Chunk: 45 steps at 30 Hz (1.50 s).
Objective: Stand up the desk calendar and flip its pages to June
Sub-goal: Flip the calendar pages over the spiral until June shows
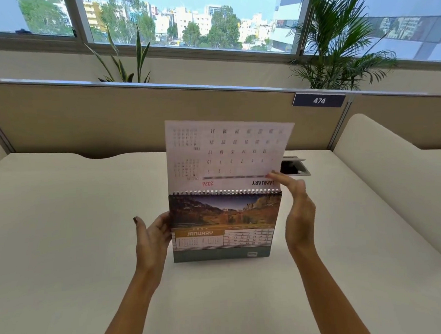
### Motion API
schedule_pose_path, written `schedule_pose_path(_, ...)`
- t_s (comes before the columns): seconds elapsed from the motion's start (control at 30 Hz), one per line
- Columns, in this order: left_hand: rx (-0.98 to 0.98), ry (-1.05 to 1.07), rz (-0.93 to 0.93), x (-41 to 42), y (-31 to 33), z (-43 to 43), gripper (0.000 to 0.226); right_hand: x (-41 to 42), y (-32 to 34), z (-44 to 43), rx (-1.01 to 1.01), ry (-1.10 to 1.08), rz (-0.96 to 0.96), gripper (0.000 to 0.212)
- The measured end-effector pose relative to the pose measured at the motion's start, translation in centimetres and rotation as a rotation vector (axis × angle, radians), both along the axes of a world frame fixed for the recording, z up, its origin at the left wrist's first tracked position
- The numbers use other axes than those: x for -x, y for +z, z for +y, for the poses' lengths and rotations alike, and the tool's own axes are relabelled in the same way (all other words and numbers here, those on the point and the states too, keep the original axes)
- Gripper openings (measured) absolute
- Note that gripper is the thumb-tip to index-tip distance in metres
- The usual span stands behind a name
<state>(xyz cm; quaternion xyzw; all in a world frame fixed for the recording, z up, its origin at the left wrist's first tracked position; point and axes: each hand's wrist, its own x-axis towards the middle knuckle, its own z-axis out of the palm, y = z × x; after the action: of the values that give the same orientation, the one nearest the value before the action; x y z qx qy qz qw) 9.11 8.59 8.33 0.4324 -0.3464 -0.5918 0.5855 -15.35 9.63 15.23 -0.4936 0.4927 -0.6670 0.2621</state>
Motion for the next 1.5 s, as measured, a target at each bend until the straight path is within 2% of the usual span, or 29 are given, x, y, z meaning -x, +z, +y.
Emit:
schedule_pose_path(0.1,0.011,0.000,-0.004,0.0,-0.1,0.0,0.077,0.2,-1.2,-1.1,-0.030,-0.073,0.245,0.046)
schedule_pose_path(0.23,0.017,0.011,0.001,0.3,-0.3,-0.1,0.080,0.1,-3.1,-1.9,-0.089,-0.157,0.438,0.047)
schedule_pose_path(0.3,0.009,0.018,0.002,0.4,-0.4,-0.1,0.081,-0.1,-3.2,-1.9,-0.090,-0.204,0.469,0.042)
schedule_pose_path(0.37,0.007,0.021,0.003,0.3,-0.5,-0.1,0.081,-0.4,-3.2,-1.6,-0.073,-0.246,0.408,0.038)
schedule_pose_path(0.53,0.002,0.024,0.006,0.4,-0.4,0.1,0.079,-1.1,-4.5,0.1,-0.033,-0.551,0.118,0.033)
schedule_pose_path(0.67,0.000,0.028,0.009,0.5,-0.4,0.1,0.076,-1.3,-7.4,1.6,-0.174,-0.541,0.008,0.025)
schedule_pose_path(0.8,-0.008,0.031,0.016,0.5,-0.6,0.1,0.078,-1.4,-9.7,2.4,-0.340,-0.470,-0.009,0.017)
schedule_pose_path(0.9,-0.008,0.032,0.013,0.6,-0.6,0.1,0.077,-1.7,-10.3,2.8,-0.384,-0.424,-0.012,0.020)
schedule_pose_path(1.17,-0.011,0.029,0.000,0.6,-0.7,0.2,0.074,-1.8,-10.4,3.9,-0.385,-0.392,0.063,0.029)
schedule_pose_path(1.5,-0.003,0.014,0.018,0.5,-0.7,0.4,0.071,-1.2,-10.3,5.1,-0.336,-0.430,0.134,0.031)
